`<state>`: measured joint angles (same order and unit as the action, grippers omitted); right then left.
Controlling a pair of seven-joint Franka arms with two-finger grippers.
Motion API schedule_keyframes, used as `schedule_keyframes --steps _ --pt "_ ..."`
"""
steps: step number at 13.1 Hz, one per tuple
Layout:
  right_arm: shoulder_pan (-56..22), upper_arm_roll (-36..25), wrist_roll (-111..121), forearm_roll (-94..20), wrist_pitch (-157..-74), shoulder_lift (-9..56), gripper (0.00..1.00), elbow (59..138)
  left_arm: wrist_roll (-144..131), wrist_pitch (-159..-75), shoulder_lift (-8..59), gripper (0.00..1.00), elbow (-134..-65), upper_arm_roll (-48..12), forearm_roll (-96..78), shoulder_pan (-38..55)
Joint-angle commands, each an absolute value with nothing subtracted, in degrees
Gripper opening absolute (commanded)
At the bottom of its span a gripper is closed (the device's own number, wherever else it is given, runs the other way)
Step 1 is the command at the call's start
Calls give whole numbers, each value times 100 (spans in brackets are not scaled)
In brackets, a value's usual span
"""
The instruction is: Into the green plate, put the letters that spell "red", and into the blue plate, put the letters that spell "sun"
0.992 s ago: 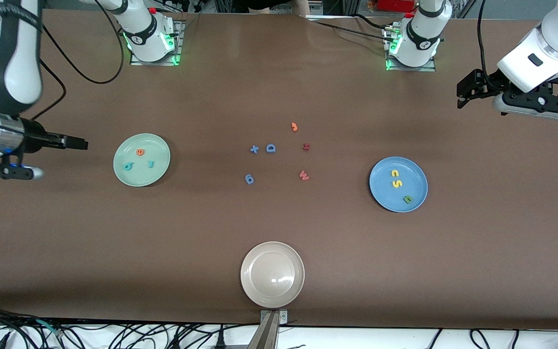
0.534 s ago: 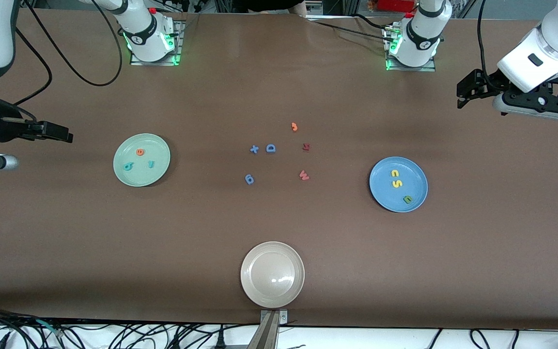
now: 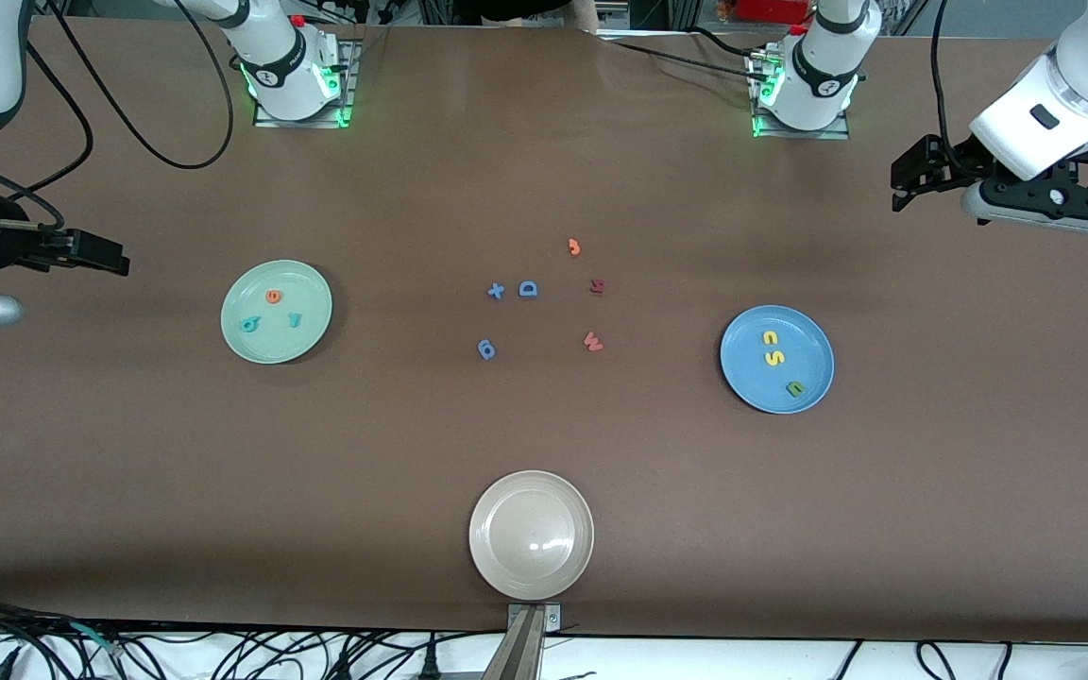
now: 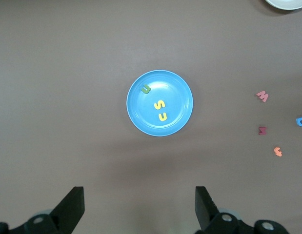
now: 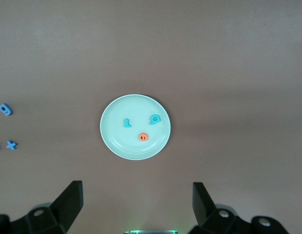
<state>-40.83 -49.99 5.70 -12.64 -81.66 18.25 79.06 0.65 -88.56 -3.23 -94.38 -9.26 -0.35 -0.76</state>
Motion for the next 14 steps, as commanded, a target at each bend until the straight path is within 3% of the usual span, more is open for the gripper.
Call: schedule_keyframes --steps 1,5,7,10,14 --pt "-4165 -5018 510 -1151 -8112 1837 99 7796 70 -8763 -290 100 -9343 -932 -202 -114" --pt "-4000 -4861 510 -1151 -8139 1837 99 7787 70 -8763 -290 100 -9343 -940 -202 -114" --pt "-3335 -4048 405 -899 -8209 1697 99 7709 70 -8763 -290 100 -9343 -940 -202 -114" --pt "-2007 -2237 80 -107 -8455 1319 99 7769 70 -8763 -290 100 -9351 -940 -202 -114" --pt "-944 -1216 88 -62 -8595 1249 99 7866 70 -8763 -290 100 -9343 -940 -202 -114"
